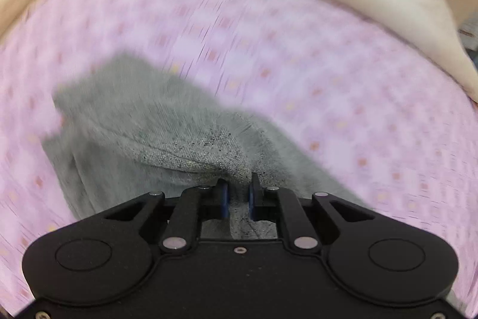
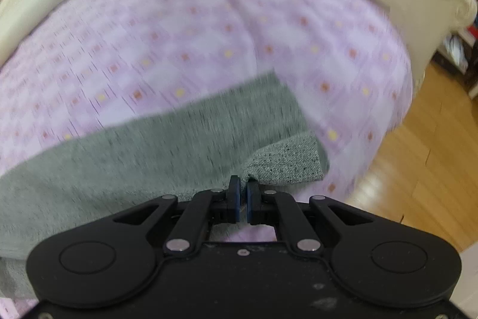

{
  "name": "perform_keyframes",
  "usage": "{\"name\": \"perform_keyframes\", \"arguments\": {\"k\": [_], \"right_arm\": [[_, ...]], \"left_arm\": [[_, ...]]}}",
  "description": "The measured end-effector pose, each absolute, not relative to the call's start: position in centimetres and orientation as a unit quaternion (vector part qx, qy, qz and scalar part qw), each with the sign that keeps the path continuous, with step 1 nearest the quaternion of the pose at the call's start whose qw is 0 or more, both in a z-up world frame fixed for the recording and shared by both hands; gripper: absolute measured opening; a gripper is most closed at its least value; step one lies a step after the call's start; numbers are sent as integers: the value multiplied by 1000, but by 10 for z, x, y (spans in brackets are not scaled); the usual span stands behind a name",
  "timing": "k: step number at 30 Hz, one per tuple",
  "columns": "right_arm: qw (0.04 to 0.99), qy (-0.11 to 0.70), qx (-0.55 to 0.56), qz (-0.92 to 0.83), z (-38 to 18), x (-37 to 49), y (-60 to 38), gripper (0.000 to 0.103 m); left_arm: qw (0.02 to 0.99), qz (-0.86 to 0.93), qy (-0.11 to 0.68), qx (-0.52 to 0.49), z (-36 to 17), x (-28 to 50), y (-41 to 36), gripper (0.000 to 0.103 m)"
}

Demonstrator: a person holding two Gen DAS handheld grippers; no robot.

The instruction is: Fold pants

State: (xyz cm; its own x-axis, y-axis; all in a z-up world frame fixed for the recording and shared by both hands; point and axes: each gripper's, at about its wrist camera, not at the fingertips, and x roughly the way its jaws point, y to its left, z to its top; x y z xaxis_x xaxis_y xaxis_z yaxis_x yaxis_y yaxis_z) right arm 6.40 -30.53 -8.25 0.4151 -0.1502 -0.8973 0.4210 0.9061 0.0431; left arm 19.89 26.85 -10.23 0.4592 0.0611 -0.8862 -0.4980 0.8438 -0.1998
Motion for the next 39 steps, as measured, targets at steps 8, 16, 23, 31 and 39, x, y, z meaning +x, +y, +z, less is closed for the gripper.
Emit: {"name": "perform_keyframes", "arguments": {"k": [8,16,23,31,39], "right_arm": [[843,495,121,-170,-63,47,-309,5],[812,550,85,-173,-118,38,-303,5],[826,524,114,-174,-109,29,-307,5],[910,399,13,-115,-53,32,-277,5],[838,515,94,-154,-126,43,-315,5]], "left_arm": [[788,192,557,-180,-116,148,268,16],[763,206,603,-113,-169,148,250,16],[755,206,616,-93,-176,152,244,16],[756,212,616,-65,-176,152,229,17],[755,217,617,-54,-178,155,223,17]]}}
